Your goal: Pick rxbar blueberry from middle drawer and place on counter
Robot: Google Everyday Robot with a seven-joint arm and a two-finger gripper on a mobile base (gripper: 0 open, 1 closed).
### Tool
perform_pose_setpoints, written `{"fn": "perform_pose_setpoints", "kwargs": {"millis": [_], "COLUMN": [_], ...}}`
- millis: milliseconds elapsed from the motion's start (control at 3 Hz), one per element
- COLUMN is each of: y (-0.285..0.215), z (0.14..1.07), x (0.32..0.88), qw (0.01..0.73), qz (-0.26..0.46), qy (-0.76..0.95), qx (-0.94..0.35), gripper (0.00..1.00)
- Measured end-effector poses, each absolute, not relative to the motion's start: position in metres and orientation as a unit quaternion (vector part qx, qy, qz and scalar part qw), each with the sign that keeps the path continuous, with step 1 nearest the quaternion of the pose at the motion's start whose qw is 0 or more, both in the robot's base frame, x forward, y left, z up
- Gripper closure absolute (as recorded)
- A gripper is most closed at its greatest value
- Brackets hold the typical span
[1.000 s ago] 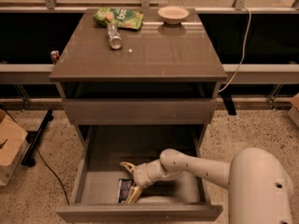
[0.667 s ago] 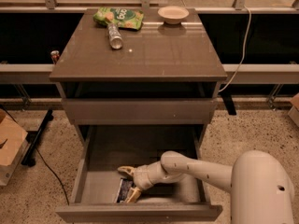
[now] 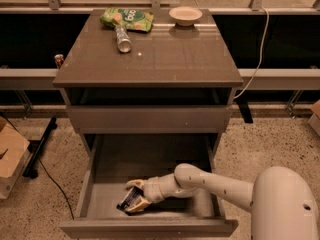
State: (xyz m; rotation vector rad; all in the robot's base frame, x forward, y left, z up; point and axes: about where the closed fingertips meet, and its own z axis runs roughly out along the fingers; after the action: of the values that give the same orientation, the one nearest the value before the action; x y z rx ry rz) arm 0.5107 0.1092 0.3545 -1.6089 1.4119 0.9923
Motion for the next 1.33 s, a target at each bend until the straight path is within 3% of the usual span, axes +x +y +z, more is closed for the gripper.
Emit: {"fn": "perform_pose_setpoints", "kwargs": {"millis": [333, 667, 1333], "y": [0.101, 0.083, 0.031], "z": [0.372, 0.401, 0.479], "x": [0.523, 0.531, 0.501], "qw": [0.4, 0.411, 0.422], "qz": [0.395, 0.398, 0.389], "qy": [0.559, 0.58, 0.626], "qx": [-0.61, -0.58, -0.528], "gripper": [0.89, 1.0, 1.0]}}
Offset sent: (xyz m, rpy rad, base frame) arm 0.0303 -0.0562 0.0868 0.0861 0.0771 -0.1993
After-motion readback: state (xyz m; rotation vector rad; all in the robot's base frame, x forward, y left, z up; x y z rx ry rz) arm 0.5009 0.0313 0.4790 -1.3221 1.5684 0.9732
